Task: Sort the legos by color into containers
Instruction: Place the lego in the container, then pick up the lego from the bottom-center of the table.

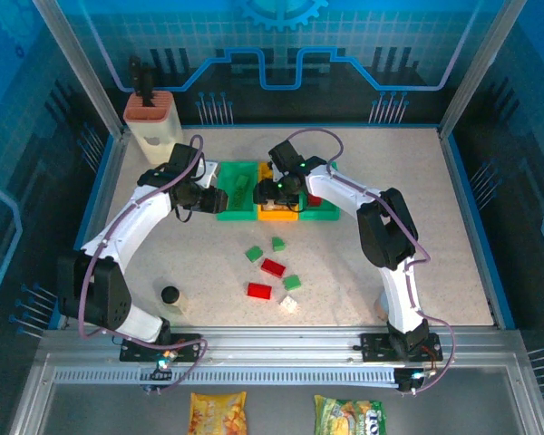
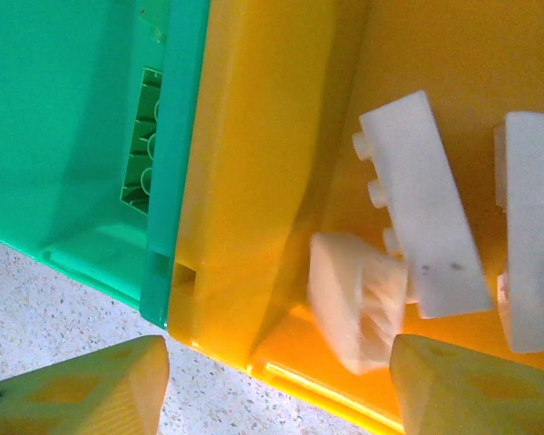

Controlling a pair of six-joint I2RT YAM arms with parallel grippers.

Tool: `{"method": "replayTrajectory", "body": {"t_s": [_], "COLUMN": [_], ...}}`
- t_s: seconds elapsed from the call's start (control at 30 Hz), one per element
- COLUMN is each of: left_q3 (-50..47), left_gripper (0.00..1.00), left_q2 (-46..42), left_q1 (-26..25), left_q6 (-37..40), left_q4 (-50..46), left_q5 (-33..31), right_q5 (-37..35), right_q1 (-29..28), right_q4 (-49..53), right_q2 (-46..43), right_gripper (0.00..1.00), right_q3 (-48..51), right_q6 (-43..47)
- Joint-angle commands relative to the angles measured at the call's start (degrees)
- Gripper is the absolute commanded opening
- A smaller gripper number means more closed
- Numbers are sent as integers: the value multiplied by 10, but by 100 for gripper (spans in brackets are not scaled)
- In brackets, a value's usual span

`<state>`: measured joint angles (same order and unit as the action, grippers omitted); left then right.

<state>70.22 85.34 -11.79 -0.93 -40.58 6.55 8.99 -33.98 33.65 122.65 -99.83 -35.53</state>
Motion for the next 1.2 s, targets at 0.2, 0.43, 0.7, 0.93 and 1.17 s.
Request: {"method": "replayTrajectory", "body": {"t_s": [0.2, 0.43, 0.7, 0.93, 1.17], "left_q3": [-6, -5, -5, -4, -4], "left_gripper": [47, 47, 47, 47, 47], "left_q2": [-7, -6, -6, -7, -8], "left_q1": [2, 2, 2, 2, 2], "left_q6": [9, 9, 9, 11, 12], "left_q4": [3, 2, 1, 1, -1], "left_q5": [16, 17, 17, 19, 15], "right_q5": [-32, -45, -92, -169, -200], "right_q1": [4, -6, -37, -90, -154], "right_q4": [40, 63, 124, 190, 219], "right_q2": [-31, -59, -103, -154, -211], "right_gripper": [68, 68, 67, 66, 66], "right_q3": [-2, 10, 42, 101, 181], "right_q6": [22, 36, 60, 65, 11]}}
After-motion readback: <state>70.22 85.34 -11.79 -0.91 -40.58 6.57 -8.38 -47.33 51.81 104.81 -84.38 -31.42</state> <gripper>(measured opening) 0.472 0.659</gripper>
